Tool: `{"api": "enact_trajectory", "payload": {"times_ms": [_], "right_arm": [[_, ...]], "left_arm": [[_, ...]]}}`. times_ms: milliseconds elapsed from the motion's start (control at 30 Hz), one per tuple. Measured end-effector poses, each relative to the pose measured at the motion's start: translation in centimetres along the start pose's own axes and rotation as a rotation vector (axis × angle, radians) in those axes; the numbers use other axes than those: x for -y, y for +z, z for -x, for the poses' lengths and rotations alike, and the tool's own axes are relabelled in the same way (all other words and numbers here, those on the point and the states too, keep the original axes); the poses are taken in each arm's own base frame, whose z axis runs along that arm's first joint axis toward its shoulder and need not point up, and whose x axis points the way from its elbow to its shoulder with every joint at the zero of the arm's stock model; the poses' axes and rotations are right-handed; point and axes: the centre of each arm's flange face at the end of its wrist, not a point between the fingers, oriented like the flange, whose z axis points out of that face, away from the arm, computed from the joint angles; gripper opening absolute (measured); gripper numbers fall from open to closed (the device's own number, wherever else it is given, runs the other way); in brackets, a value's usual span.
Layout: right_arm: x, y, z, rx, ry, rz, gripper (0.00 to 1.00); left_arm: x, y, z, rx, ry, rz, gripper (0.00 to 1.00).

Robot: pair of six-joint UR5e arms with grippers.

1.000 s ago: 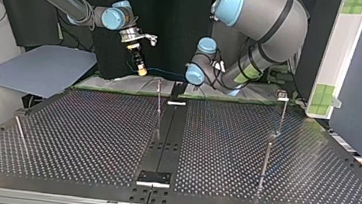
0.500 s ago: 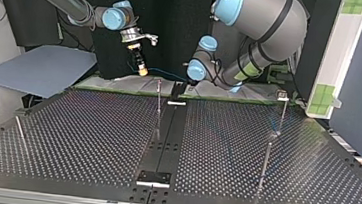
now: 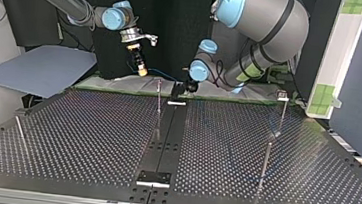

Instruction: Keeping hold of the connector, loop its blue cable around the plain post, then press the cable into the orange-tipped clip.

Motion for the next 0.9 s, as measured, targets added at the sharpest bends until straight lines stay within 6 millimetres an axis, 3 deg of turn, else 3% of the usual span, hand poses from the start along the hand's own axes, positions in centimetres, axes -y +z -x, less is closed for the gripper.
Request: {"api": "enact_trajectory", "payload": {"times_ms": [100, 167, 200, 267, 533, 900], "right_arm": [[-0.2, 0.0, 0.1, 0.002, 0.001, 0.004, 0.0], [-0.4, 0.0, 0.1, 0.004, 0.001, 0.008, 0.0], [-0.4, 0.0, 0.1, 0.005, 0.001, 0.01, 0.0], [-0.6, -0.1, 0.2, 0.007, 0.002, 0.015, 0.0], [-1.2, -0.1, 0.4, 0.017, 0.004, 0.037, 0.0], [-1.7, -0.1, 0.5, 0.021, 0.006, 0.052, 0.0]], "left_arm": [[0.0, 0.3, 0.3, 0.026, 0.023, -0.009, 0.35], [0.1, 0.5, 0.5, 0.045, 0.04, -0.014, 0.18], [0.1, 0.6, 0.5, 0.054, 0.048, -0.016, 0.18], [0.2, 0.8, 0.8, 0.074, 0.067, -0.022, 0.03], [-0.1, 1.0, 0.9, 0.139, 0.138, -0.017, 0.04], [-1.3, -0.4, -0.9, 0.165, 0.164, 0.018, 0.04]]}}
